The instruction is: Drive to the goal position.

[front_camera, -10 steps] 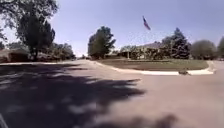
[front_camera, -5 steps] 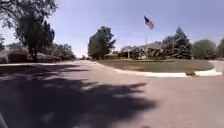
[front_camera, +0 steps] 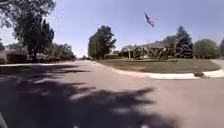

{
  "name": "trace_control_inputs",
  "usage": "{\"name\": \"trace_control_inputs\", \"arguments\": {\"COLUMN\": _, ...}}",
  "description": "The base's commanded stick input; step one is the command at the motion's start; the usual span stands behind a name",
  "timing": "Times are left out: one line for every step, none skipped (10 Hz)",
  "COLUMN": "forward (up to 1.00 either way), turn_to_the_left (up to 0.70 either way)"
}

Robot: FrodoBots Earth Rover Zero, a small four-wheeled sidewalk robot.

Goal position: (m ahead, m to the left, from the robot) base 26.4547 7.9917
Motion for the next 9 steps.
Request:
{"name": "trace_control_inputs", "arguments": {"forward": 1.0, "turn_to_the_left": 0.0}}
{"name": "trace_control_inputs", "arguments": {"forward": 1.0, "turn_to_the_left": 0.0}}
{"name": "trace_control_inputs", "arguments": {"forward": 1.0, "turn_to_the_left": 0.0}}
{"name": "trace_control_inputs", "arguments": {"forward": 1.0, "turn_to_the_left": 0.0}}
{"name": "trace_control_inputs", "arguments": {"forward": 1.0, "turn_to_the_left": 0.0}}
{"name": "trace_control_inputs", "arguments": {"forward": 1.0, "turn_to_the_left": 0.0}}
{"name": "trace_control_inputs", "arguments": {"forward": 1.0, "turn_to_the_left": 0.0}}
{"name": "trace_control_inputs", "arguments": {"forward": 1.0, "turn_to_the_left": 0.0}}
{"name": "trace_control_inputs", "arguments": {"forward": 1.0, "turn_to_the_left": 0.0}}
